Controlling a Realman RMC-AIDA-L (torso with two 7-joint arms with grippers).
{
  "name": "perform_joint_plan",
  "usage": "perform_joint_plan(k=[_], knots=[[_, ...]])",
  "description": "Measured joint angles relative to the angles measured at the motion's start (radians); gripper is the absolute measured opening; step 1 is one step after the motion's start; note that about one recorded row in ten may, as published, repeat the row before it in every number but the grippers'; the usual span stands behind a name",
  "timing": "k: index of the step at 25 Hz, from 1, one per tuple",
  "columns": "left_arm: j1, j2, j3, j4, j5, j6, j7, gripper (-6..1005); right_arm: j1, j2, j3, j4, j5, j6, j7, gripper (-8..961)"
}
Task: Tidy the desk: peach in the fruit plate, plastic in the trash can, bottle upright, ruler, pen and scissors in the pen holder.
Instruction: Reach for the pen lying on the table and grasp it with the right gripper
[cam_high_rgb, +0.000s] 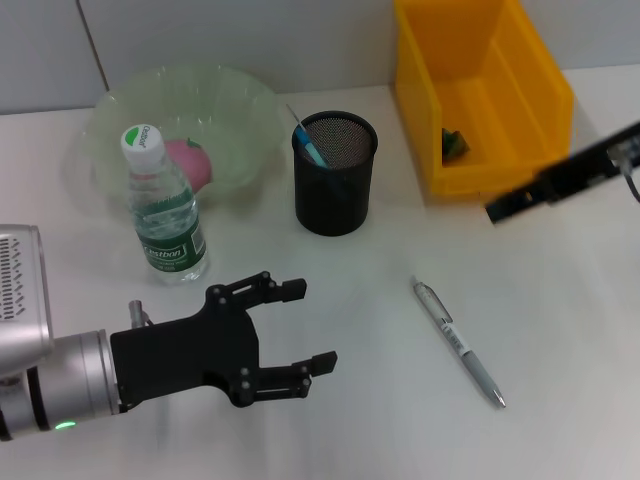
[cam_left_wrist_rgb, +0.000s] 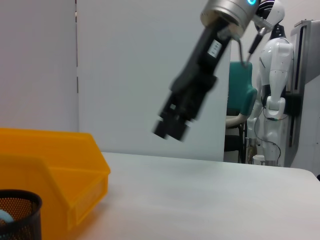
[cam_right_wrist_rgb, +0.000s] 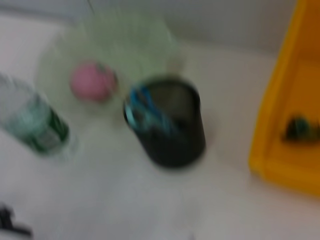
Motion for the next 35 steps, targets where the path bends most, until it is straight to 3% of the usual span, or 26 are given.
perform_joint_plan(k=[6, 16, 35], knots=[[0.003, 0.0, 0.003, 0.001, 0.001, 0.004, 0.0, 849, 0.02, 0.005, -0.052, 0.054, -0.073, -0.036, 0.014, 763], [-0.002, 0.0, 0.0, 0.003, 0.003, 0.01, 0.002, 849, 0.039, 0.004, -0.157, 0.258, -0.079, 0.127, 0.018, 764], [0.004, 0.003, -0.006, 0.003, 0.003, 0.017, 0.014, 849, 0.257, 0.006, -0.298, 0.633, -0.129, 0.297, 0.08, 765]])
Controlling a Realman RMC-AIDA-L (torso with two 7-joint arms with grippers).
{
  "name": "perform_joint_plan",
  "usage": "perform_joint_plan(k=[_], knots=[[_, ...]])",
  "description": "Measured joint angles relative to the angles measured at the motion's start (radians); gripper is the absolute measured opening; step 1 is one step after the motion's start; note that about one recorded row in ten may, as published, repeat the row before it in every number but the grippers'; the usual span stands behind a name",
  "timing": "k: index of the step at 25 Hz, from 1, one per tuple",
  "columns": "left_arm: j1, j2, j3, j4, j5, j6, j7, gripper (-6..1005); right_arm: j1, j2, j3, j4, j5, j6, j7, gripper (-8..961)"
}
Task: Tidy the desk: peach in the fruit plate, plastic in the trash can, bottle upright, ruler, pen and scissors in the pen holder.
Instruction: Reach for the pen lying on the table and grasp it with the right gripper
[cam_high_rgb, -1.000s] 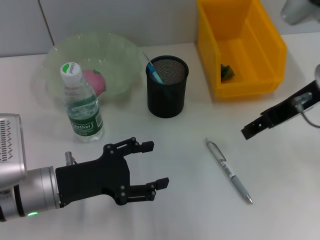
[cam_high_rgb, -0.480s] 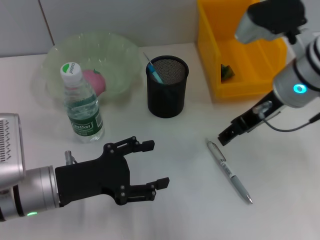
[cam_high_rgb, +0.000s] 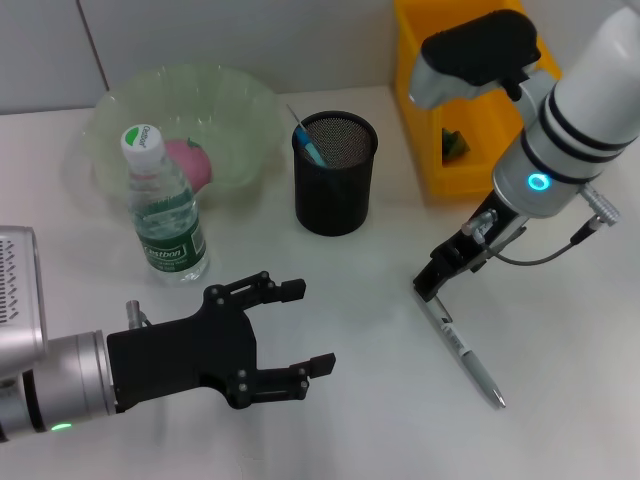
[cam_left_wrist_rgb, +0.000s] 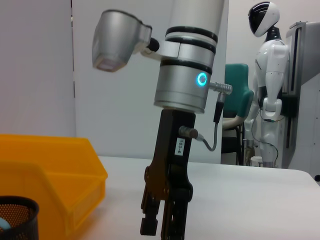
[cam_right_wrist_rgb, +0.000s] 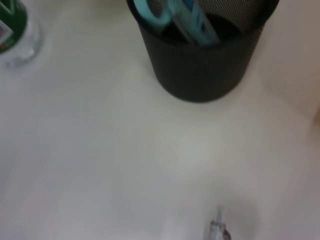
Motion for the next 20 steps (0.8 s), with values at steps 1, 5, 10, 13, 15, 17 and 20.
perform_joint_plan(k=[1, 5, 10, 13, 15, 17, 20], knots=[[0.001, 0.0, 0.0, 0.0, 0.0, 0.0, 0.001, 849, 0.005, 0.0, -0.012, 0.009, -0.008, 0.004, 0.007, 765], [0.002, 0.0, 0.0, -0.002, 0.0, -0.001, 0.005, 849, 0.009, 0.002, -0.054, 0.02, -0.025, 0.017, 0.032, 764], [0.004, 0.0, 0.001, -0.007, 0.0, 0.002, 0.013, 849, 0.007, 0.005, -0.061, 0.033, -0.018, 0.029, 0.037, 763], [0.004, 0.0, 0.002, -0.007, 0.0, 0.002, 0.013, 849, 0.007, 0.006, -0.061, 0.045, -0.005, 0.036, 0.038, 762], [0.004, 0.0, 0.003, -0.008, 0.0, 0.002, 0.014, 849, 0.007, 0.007, -0.06, 0.063, 0.009, 0.045, 0.038, 762], [0.005, 0.0, 0.003, -0.008, 0.0, 0.002, 0.014, 849, 0.008, 0.007, -0.059, 0.084, 0.021, 0.056, 0.039, 761], [0.005, 0.0, 0.004, -0.008, 0.0, 0.002, 0.014, 849, 0.012, 0.007, -0.06, 0.108, 0.029, 0.07, 0.039, 761]])
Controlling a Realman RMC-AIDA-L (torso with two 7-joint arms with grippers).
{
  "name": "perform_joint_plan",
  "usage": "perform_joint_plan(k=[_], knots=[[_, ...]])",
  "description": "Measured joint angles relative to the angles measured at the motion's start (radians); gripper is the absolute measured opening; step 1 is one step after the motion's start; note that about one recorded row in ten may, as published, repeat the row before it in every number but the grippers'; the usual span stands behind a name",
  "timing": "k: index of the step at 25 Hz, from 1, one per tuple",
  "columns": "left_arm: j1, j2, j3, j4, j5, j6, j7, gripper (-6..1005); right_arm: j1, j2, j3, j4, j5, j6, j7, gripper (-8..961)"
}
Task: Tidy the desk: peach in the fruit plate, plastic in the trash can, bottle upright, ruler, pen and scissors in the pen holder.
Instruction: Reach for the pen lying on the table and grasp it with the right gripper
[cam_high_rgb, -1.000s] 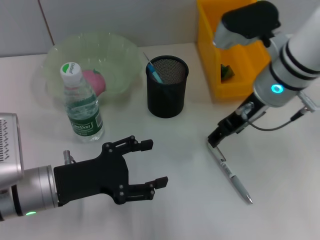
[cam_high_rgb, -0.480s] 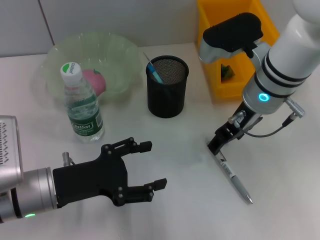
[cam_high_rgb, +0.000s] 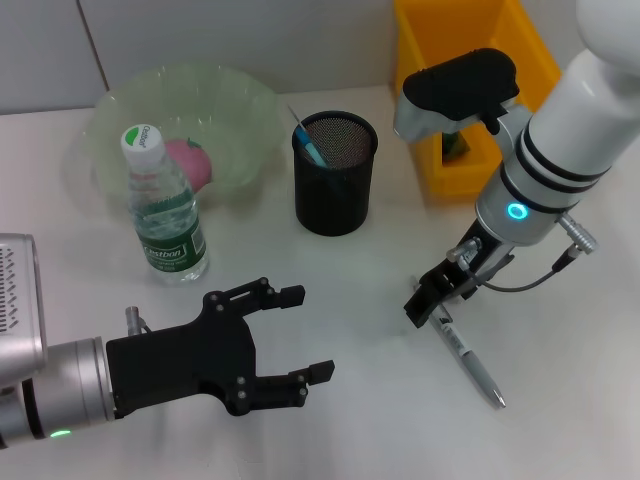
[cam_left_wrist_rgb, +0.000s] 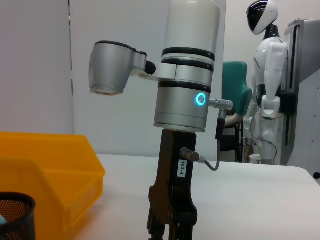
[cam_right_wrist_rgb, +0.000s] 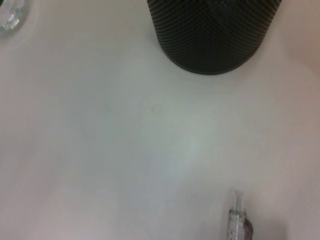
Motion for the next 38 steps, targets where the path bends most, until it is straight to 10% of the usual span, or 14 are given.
perform_joint_plan(k=[19, 30, 38], knots=[[0.002, -0.002, 0.004, 0.005, 0.0, 0.0, 0.001, 849, 0.003, 0.0, 0.001, 0.03, 0.001, 0.017, 0.001, 756], [0.002, -0.002, 0.005, 0.005, 0.0, 0.0, 0.001, 849, 0.003, 0.0, 0.006, 0.049, 0.002, 0.024, 0.001, 457], [0.002, -0.002, 0.005, 0.005, 0.0, 0.0, 0.001, 849, 0.003, 0.0, 0.002, 0.052, 0.002, 0.029, 0.001, 413]])
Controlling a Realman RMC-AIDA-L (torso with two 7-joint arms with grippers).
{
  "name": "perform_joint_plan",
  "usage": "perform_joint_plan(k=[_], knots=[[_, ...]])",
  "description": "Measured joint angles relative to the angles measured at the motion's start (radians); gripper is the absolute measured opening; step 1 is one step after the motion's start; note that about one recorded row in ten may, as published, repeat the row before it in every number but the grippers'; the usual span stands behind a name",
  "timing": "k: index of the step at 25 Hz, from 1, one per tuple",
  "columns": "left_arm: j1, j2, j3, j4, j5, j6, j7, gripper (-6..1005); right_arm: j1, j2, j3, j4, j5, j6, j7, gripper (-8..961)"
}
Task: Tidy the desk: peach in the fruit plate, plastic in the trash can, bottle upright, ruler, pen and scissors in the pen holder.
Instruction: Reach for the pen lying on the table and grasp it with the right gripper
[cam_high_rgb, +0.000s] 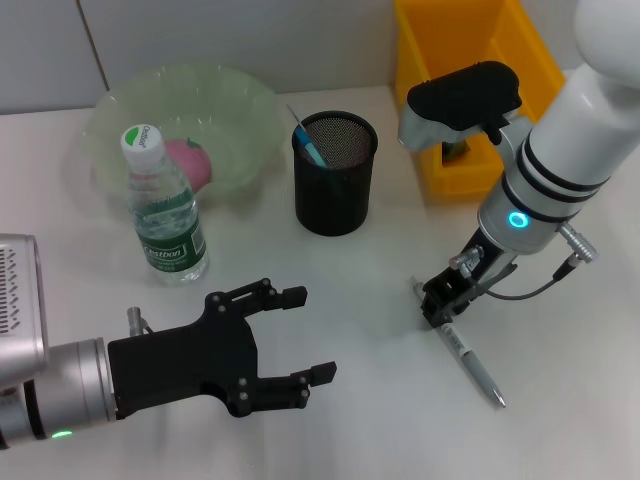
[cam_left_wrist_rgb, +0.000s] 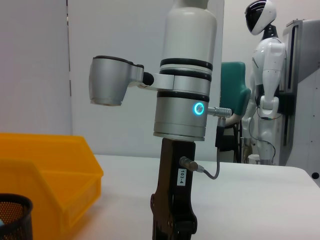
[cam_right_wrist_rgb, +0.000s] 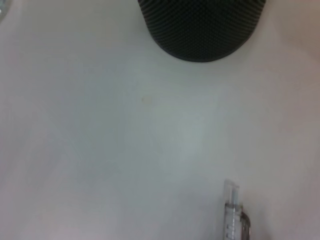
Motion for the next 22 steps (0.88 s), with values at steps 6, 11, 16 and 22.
perform_joint_plan(k=[6, 11, 16, 22], knots=[[0.0, 0.0, -0.001, 0.0, 0.006, 0.001, 0.0, 849, 0.0, 0.0, -0.004, 0.0, 0.0, 0.011, 0.0, 310], [0.0, -0.003, -0.009, 0.001, 0.024, 0.001, 0.0, 849, -0.002, -0.001, -0.004, 0.001, -0.005, 0.013, 0.0, 253], [0.0, -0.003, -0.009, 0.002, 0.025, 0.001, 0.0, 849, -0.002, -0.002, -0.004, 0.001, -0.007, 0.01, 0.0, 217], [0.0, -0.003, -0.009, 0.002, 0.025, 0.004, 0.0, 849, -0.004, -0.004, -0.016, -0.008, -0.009, 0.003, -0.001, 168]])
